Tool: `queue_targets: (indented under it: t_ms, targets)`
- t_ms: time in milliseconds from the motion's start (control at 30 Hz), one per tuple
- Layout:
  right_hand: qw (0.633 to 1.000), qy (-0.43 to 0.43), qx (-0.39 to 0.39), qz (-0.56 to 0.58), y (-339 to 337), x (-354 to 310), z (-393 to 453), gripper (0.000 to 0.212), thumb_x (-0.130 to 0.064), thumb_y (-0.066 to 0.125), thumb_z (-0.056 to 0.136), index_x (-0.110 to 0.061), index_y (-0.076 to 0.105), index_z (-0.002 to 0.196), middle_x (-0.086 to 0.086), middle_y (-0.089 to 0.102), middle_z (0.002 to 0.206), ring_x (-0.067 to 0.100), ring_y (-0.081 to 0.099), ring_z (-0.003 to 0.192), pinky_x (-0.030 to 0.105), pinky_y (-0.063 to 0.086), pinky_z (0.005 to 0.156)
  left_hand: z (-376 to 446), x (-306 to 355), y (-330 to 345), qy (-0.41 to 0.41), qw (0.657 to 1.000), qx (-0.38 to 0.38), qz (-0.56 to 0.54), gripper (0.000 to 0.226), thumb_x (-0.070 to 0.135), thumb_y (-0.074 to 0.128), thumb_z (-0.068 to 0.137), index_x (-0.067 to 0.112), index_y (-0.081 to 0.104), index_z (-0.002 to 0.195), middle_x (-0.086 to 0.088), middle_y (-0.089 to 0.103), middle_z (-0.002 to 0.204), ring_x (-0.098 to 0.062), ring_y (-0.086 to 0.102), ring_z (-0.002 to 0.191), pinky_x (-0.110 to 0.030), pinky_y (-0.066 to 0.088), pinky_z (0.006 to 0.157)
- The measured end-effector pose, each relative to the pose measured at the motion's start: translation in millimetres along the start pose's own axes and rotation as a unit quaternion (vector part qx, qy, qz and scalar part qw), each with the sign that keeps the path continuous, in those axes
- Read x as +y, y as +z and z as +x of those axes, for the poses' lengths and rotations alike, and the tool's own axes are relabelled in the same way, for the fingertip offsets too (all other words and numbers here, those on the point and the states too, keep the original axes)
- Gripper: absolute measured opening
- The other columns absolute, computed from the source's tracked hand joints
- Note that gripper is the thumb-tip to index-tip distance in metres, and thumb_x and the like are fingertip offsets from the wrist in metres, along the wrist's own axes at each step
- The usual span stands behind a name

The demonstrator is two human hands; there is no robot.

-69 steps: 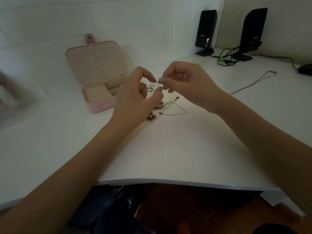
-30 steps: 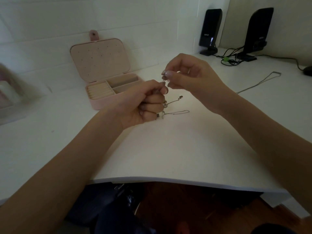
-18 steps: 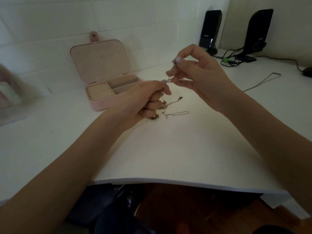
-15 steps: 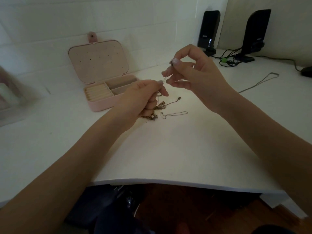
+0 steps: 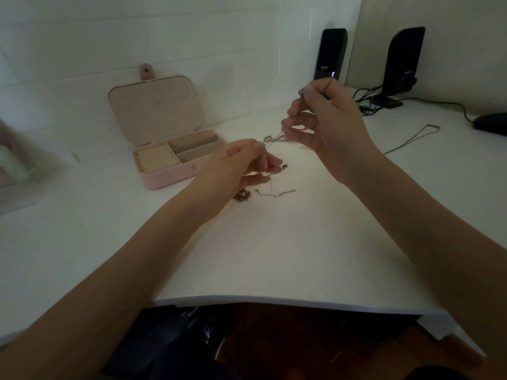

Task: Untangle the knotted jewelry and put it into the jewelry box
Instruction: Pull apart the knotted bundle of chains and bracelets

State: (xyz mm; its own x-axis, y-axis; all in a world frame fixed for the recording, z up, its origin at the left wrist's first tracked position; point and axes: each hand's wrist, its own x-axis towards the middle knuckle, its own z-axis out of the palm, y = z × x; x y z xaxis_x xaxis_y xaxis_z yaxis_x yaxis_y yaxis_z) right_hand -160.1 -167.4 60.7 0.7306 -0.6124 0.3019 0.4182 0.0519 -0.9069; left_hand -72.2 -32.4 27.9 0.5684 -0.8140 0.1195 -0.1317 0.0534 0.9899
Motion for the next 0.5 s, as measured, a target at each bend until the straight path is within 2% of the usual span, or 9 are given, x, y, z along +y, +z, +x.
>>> queue_targets:
  t_ms: [33, 100, 200, 300, 367, 500]
  targets:
    - [1.000, 0.000, 0.009, 0.003, 0.9, 0.0, -0.2, 0.011, -0.011, 0.043, 0.101, -0.010, 0.047, 0.091, 0.003, 0.059, 0.066, 0.017, 0.061, 0.060, 0.031, 0.053, 0.062, -1.5, 1.3, 3.3, -0.012, 1.000, 0.013, -0.012, 0.038, 0.017, 0.040, 0.102, 0.011, 0.051, 0.066, -0.002, 0.070, 0.070, -0.013, 0.065, 0.062, -0.024, 0.055, 0.061]
    - [1.000, -0.010, 0.027, -0.004, 1.3, -0.2, -1.3, 0.012, -0.010, 0.044, 0.101, -0.011, 0.047, 0.090, 0.003, 0.058, 0.065, 0.017, 0.059, 0.059, 0.030, 0.054, 0.062, -3.6, 1.2, 10.3, -0.011, 0.998, 0.049, 0.049, 0.035, 0.020, 0.042, 0.102, 0.011, 0.054, 0.070, -0.004, 0.065, 0.059, -0.014, 0.053, 0.044, -0.023, 0.045, 0.045]
    - [0.997, -0.050, 0.066, -0.012, -0.7, -3.8, -3.5, 0.008, -0.010, 0.044, 0.100, -0.010, 0.048, 0.093, 0.002, 0.059, 0.067, 0.016, 0.060, 0.062, 0.028, 0.055, 0.064, -0.7, 4.7, 22.1, 0.045, 0.973, 0.113, 0.194, 0.031, 0.027, 0.049, 0.098, 0.017, 0.065, 0.072, 0.003, 0.056, 0.047, -0.005, 0.043, 0.037, -0.016, 0.033, 0.042]
    - [0.988, -0.093, 0.119, 0.023, -8.9, -18.2, -4.2, 0.009, -0.009, 0.044, 0.100, -0.011, 0.048, 0.092, 0.003, 0.058, 0.068, 0.013, 0.059, 0.060, 0.027, 0.054, 0.064, 9.2, 16.1, 41.3, 0.095, 0.958, 0.144, 0.230, 0.025, 0.027, 0.057, 0.092, 0.018, 0.072, 0.076, 0.007, 0.054, 0.040, -0.002, 0.045, 0.035, -0.016, 0.035, 0.042]
    - [0.980, -0.121, 0.155, 0.031, -23.2, -33.7, -4.2, 0.011, -0.011, 0.044, 0.100, -0.012, 0.047, 0.090, 0.001, 0.058, 0.067, 0.012, 0.059, 0.060, 0.026, 0.053, 0.064, 17.3, 21.7, 57.9, 0.103, 0.957, 0.119, 0.243, 0.025, 0.026, 0.056, 0.091, 0.016, 0.072, 0.075, 0.009, 0.053, 0.040, -0.002, 0.046, 0.037, -0.016, 0.039, 0.045]
    - [0.968, -0.112, 0.226, -0.004, -83.4, -66.2, -1.3, 0.008, -0.013, 0.046, 0.099, -0.013, 0.047, 0.091, 0.000, 0.059, 0.070, 0.011, 0.060, 0.061, 0.026, 0.055, 0.067, 30.3, 23.4, 99.0, 0.062, 0.968, -0.049, 0.237, 0.032, 0.024, 0.048, 0.098, 0.017, 0.062, 0.070, 0.008, 0.050, 0.048, 0.000, 0.041, 0.038, -0.012, 0.033, 0.043]
